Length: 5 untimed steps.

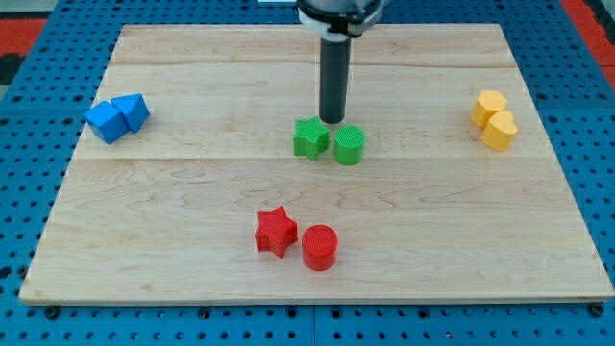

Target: Push the green circle towards bottom right

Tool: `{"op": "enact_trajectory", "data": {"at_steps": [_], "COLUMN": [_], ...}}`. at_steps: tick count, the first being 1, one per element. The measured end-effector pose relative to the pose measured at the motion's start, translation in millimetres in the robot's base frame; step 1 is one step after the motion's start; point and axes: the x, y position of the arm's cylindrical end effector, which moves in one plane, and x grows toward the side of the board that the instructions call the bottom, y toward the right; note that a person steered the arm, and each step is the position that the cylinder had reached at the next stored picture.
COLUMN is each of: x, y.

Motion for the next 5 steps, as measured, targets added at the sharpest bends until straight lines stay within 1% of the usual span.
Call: {"op": "enact_trajectory", "data": {"at_steps": [1, 2, 3, 4, 5], "x": [17, 71, 100, 90, 71], "y": [3, 27, 91, 82, 22]}}
